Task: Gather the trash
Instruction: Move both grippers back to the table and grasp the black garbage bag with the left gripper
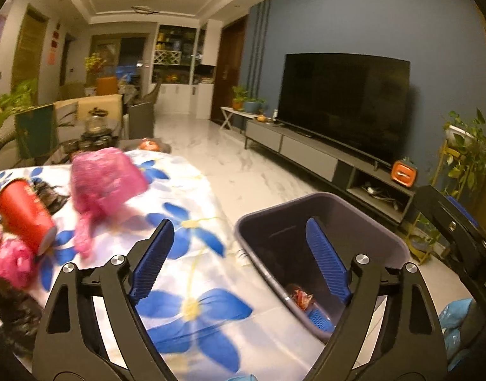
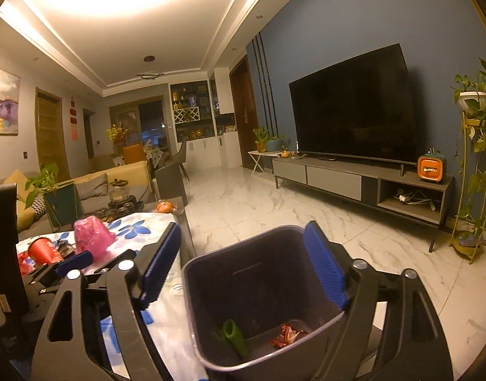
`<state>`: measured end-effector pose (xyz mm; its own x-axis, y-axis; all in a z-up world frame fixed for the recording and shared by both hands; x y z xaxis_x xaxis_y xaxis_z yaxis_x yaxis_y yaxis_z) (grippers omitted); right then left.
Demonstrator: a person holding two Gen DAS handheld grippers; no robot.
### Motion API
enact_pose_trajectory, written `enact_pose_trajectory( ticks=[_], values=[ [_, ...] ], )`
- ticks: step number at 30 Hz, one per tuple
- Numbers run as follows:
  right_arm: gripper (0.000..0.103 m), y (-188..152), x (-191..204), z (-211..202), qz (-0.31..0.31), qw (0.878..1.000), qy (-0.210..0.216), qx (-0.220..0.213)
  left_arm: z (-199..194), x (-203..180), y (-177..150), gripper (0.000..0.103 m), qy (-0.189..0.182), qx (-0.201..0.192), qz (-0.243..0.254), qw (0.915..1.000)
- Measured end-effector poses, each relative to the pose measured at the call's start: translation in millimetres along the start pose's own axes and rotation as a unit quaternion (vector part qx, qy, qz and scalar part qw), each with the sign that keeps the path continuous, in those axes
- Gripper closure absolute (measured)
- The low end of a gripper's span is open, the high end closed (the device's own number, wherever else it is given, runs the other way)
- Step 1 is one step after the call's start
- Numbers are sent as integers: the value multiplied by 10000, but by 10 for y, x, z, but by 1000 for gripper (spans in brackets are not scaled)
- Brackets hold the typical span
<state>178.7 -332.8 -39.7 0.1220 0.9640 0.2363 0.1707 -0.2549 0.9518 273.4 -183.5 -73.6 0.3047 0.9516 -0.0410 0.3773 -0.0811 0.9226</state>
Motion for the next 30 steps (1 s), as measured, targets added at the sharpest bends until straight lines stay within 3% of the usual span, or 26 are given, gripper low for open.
enact_pose_trajectory(
  ticks=[11,22,30],
  values=[
    [6,-101,180,-255,74,9998,179,34,-523,419,-109,16,502,-36,-146,9986],
    [6,-343,521,-326,-40,9989,412,223,-1103,1051,-424,16,1276,-176,-341,9911],
    [6,-543,815,-296,-9,9958,711,571,-1279,1543,-733,17,1779,-52,-483,9828]
  ],
)
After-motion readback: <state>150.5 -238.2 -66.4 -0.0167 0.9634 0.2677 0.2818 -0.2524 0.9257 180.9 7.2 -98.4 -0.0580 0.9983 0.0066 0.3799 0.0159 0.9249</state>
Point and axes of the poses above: each gripper's, at about its wrist camera, not at the fingertips, and z roughly the way its jaws point, x to its left, y to its top, the point moved 7 cm from there along z, roughly the way its jaws point, and after that the axes turned 6 degrees about z, right-handed, at the moved point
